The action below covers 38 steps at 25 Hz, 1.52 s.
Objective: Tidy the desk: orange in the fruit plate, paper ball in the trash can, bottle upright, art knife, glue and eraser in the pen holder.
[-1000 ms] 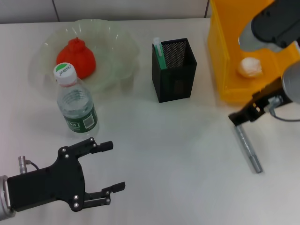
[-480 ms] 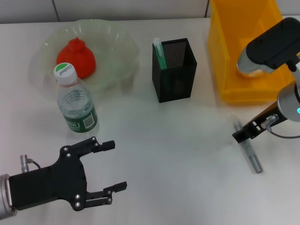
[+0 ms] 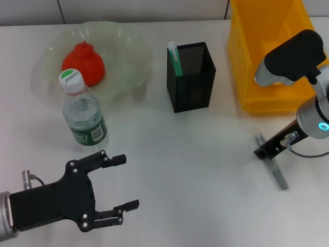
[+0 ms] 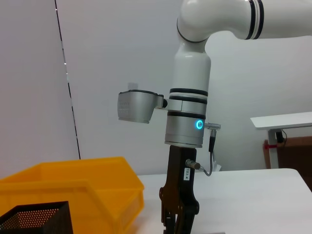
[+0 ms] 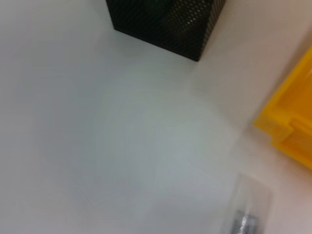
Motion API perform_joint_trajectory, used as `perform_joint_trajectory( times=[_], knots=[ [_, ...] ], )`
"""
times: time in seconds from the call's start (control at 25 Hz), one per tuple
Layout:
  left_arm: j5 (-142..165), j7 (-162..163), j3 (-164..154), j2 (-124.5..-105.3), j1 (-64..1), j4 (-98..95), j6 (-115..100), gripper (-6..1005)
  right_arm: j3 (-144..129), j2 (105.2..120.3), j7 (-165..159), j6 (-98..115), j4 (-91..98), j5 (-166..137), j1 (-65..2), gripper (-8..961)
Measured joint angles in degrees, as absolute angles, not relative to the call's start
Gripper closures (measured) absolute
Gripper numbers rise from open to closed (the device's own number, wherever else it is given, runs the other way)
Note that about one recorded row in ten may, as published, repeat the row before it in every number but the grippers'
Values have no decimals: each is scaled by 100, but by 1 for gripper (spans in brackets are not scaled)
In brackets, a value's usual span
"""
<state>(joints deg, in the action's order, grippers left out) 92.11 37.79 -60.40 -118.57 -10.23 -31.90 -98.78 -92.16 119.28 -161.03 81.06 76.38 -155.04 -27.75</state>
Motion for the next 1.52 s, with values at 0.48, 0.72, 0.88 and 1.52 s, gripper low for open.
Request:
perform_joint_trajectory(
  times=[0.48, 0.72, 0.88, 1.52],
  knots=[
    [9211, 3779, -6042, -11856, -1026, -3199, -9888, 190, -9202, 11930, -15882, 8180, 7894, -15373, -2688, 775],
    [9211, 3779, -6046, -11856, -1028, -3200, -9889, 191, -8354, 11924, -14692, 8202, 9166, -13668, -2114, 810],
    [9211, 3779, -6047, -11856, -1028, -3199, -9888, 191, -7948, 11937, -13925, 7943, 9764, -12747, -1713, 810],
    [9211, 3779, -6047, -11866, -1031, -3190, -9872, 190, -7571, 11933, -6164, 6234, 3975, -6256, -2926, 817]
  ],
)
